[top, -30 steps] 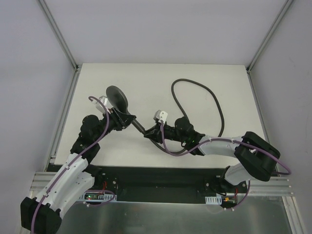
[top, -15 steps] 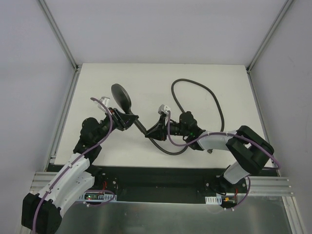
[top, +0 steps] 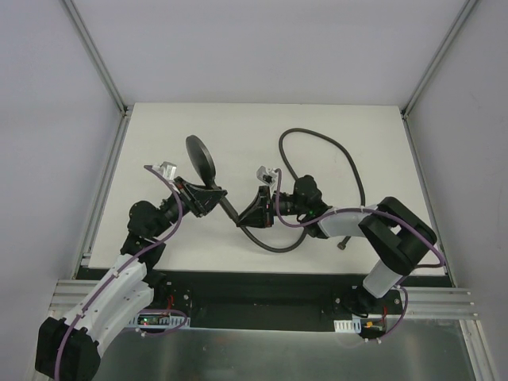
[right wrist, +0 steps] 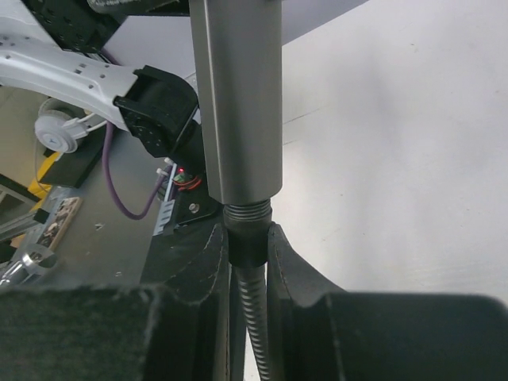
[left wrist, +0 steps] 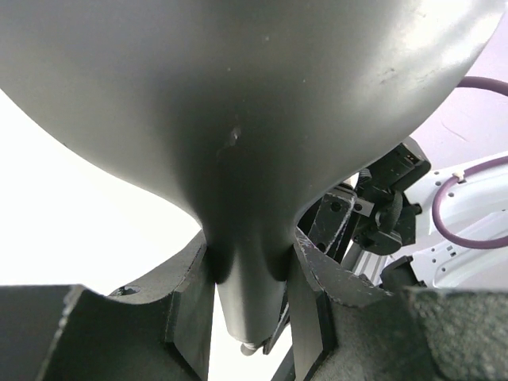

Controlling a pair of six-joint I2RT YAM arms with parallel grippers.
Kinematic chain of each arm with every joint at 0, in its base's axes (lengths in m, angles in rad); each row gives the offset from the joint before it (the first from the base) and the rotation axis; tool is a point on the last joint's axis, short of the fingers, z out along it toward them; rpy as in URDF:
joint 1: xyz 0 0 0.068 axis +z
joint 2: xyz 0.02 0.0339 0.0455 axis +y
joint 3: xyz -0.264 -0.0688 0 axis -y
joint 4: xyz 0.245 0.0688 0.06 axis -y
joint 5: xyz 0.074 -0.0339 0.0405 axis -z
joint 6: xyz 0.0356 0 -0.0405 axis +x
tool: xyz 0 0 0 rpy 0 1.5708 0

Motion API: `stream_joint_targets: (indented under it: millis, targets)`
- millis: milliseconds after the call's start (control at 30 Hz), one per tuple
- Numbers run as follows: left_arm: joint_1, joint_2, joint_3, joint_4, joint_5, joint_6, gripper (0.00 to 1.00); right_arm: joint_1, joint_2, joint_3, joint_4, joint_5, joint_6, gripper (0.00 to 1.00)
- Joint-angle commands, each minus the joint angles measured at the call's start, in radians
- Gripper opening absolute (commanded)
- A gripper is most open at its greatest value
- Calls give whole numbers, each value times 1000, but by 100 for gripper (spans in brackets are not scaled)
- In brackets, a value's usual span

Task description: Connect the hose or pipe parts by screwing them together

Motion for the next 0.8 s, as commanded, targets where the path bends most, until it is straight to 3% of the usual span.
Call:
stream_joint_targets:
  millis: [0, 267, 467, 600, 767]
  targets:
    - [-31, -8, -43, 51, 163, 9, 0, -5, -18, 128, 424, -45, 124, 1]
    - [-29, -2, -57, 100, 148, -6, 0, -5, -26, 136, 424, -24, 148, 1]
    - [-29, -17, -24, -29, 58, 30, 0, -10, -5, 118, 423, 36, 150, 25]
    - [-29, -26, 11, -183, -83, 53, 0, -10, 28, 99, 423, 60, 160, 27]
    - [-31, -11, 29, -215, -173, 57, 0, -7, 75, 85, 423, 56, 177, 29]
